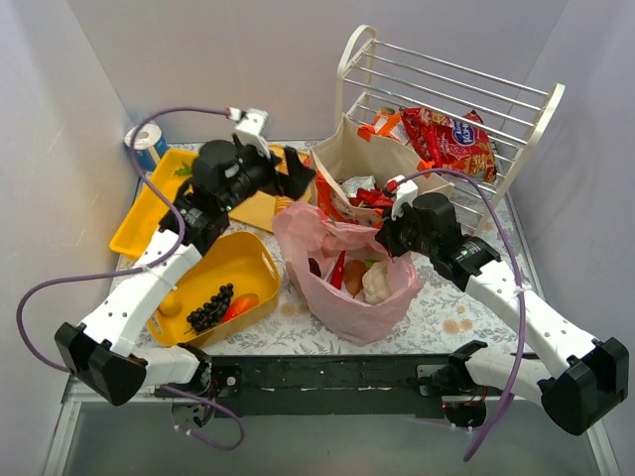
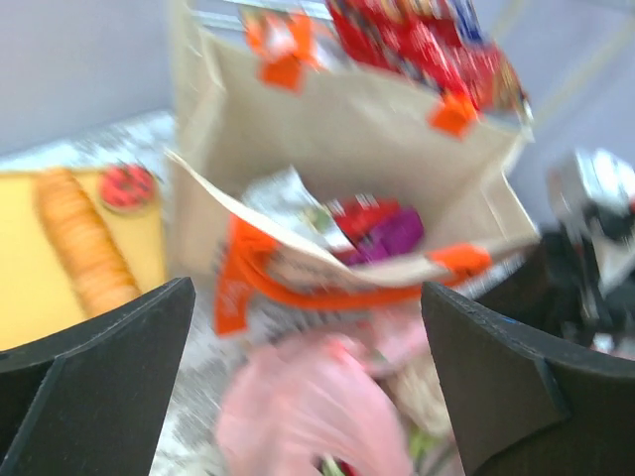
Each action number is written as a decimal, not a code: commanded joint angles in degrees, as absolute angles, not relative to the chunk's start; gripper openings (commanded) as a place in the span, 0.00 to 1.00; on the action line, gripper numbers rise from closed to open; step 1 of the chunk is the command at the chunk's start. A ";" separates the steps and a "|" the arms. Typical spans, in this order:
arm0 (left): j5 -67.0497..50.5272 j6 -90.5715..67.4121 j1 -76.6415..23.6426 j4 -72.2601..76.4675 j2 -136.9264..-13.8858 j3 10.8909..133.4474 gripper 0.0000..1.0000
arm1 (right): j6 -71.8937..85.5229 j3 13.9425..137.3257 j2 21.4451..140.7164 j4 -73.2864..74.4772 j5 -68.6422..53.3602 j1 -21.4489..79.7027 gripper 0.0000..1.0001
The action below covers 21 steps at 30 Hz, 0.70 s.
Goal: Place the mixed food into the grocery bags and tie them
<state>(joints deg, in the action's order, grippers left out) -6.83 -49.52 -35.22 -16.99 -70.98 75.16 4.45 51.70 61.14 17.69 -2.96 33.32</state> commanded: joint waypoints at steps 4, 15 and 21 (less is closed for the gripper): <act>-12.43 -56.94 -17.34 -11.94 -71.45 83.49 0.98 | 3.78 51.94 60.21 15.73 -2.90 33.05 0.01; 11.15 -74.78 -0.44 -46.65 -60.39 67.10 0.98 | 3.61 53.44 60.73 17.22 -0.35 33.05 0.01; 18.71 -82.69 -0.35 -56.77 -53.80 61.00 0.98 | 3.08 52.30 58.98 16.00 2.29 32.96 0.01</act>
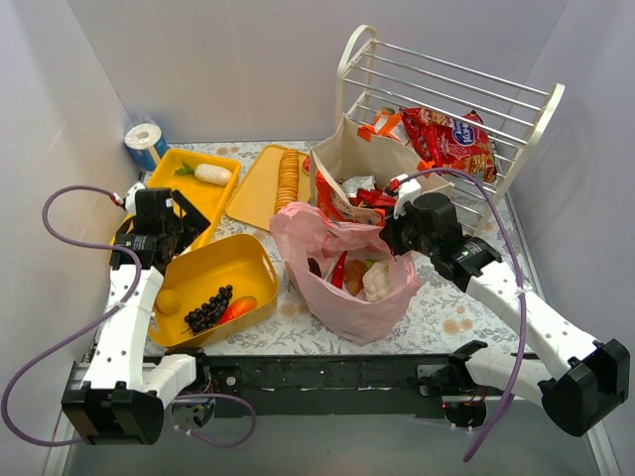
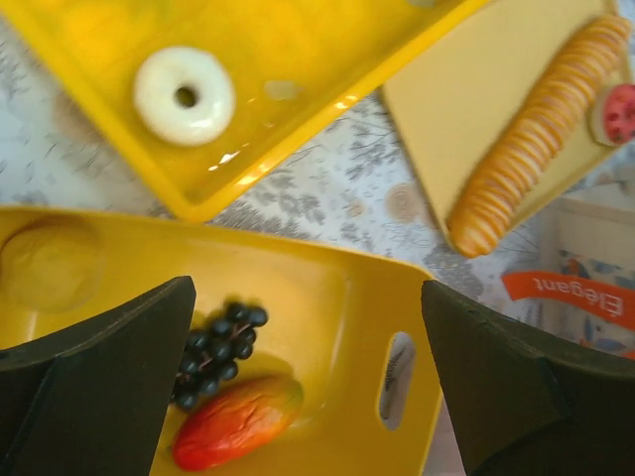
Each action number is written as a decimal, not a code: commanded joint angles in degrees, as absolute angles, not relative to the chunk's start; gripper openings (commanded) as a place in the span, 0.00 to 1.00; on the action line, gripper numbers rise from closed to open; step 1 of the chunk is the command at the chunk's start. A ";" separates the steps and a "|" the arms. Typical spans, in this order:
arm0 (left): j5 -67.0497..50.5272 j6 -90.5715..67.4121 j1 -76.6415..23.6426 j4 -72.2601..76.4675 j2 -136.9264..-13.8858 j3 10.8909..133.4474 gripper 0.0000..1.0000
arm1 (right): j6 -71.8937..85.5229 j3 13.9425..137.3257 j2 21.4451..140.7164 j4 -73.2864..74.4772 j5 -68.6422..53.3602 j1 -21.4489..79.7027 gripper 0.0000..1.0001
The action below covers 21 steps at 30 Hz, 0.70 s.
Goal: Place the mixed food into the grocery bags and tie them
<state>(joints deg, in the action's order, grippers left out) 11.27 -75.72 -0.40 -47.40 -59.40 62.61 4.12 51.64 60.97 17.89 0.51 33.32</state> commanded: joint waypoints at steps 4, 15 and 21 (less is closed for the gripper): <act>23.46 -88.84 -0.26 -62.22 -53.17 54.69 0.98 | 3.34 50.81 57.92 13.72 0.36 33.05 0.01; 24.44 -105.20 8.43 -64.34 -61.52 46.59 0.98 | 4.48 45.71 52.12 9.84 -4.84 33.05 0.01; 24.08 -106.00 11.95 -58.46 -63.37 41.67 0.98 | 3.60 45.44 51.33 10.02 -3.87 32.96 0.01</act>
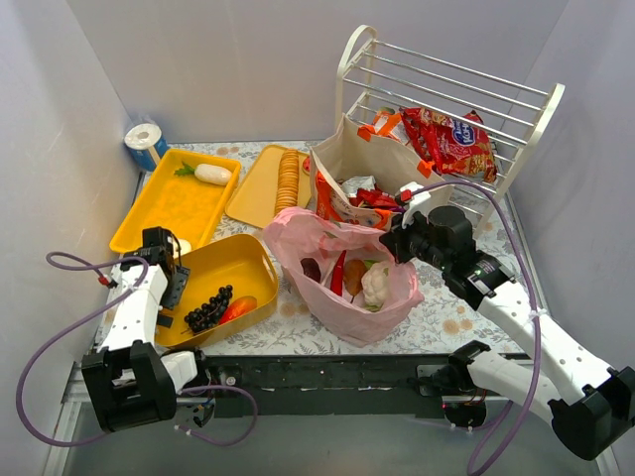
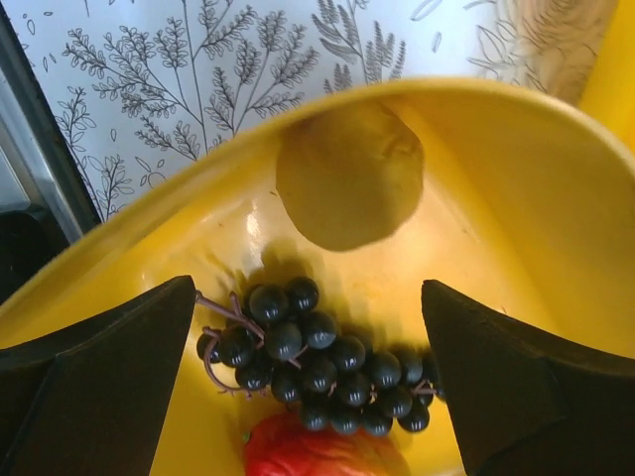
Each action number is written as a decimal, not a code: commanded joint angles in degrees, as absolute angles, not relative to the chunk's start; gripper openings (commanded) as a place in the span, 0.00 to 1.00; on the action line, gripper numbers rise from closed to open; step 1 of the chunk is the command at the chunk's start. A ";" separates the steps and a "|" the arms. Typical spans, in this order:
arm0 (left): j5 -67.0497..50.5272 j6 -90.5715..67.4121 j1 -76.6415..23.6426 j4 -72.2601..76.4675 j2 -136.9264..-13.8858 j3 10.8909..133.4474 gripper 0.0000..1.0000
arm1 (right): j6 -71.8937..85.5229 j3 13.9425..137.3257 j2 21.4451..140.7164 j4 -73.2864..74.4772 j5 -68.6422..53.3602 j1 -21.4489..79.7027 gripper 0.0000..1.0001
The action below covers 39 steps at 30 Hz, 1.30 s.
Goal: Place the mixed food into the grocery bags and tie them
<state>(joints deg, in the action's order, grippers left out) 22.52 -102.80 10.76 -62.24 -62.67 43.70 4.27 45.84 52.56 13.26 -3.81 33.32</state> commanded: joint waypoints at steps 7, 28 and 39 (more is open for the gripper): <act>23.38 -106.79 12.22 -48.18 -66.53 34.47 0.97 | 4.04 45.44 51.94 9.84 -4.92 32.96 0.01; 28.48 -91.59 7.30 -49.13 -50.37 45.88 0.00 | 6.24 44.74 52.56 10.72 -5.45 32.96 0.01; 13.11 -87.27 5.10 -41.23 -51.32 40.35 0.07 | 6.50 44.74 52.12 10.99 -5.80 32.96 0.01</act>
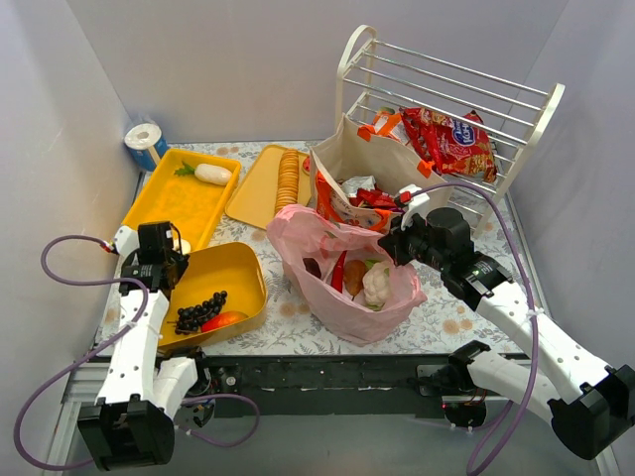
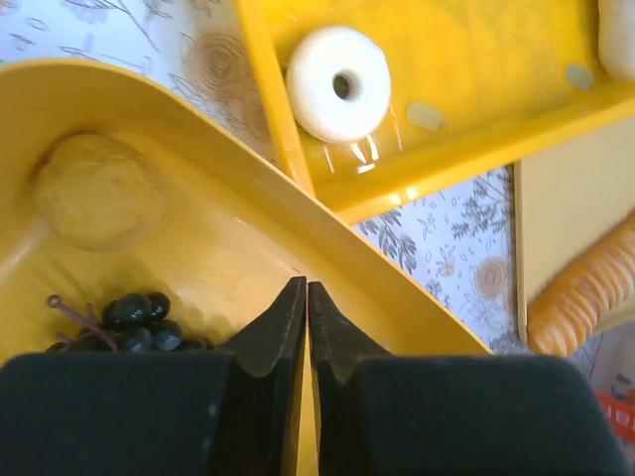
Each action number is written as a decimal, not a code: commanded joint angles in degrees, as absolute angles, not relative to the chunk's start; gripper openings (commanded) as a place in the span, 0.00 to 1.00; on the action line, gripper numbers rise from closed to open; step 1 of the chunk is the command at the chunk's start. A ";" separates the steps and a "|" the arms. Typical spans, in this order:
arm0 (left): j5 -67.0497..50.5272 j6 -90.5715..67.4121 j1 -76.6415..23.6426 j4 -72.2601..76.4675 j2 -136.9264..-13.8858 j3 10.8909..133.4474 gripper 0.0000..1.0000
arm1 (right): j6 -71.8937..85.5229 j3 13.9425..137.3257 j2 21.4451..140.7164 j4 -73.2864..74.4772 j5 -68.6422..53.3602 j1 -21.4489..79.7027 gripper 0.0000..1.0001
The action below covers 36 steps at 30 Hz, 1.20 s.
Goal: Place the mixed food into the grocery bags and tie them
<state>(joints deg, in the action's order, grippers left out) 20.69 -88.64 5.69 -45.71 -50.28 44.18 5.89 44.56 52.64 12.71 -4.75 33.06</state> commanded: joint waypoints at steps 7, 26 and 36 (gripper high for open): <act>7.05 -86.92 0.88 -22.61 -58.00 36.04 0.31 | 7.12 45.35 53.43 11.25 -6.24 32.87 0.01; 3.69 -82.79 -6.85 3.16 -84.72 46.31 0.50 | 8.26 53.87 62.31 18.01 -0.35 32.96 0.01; -2.03 -83.76 -8.52 -10.41 -76.31 46.93 0.87 | 7.74 55.28 62.58 18.55 1.94 32.96 0.01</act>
<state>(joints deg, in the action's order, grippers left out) 0.71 -83.79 -7.84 -1.10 -84.29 44.97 8.62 52.42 62.63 18.65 0.97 33.06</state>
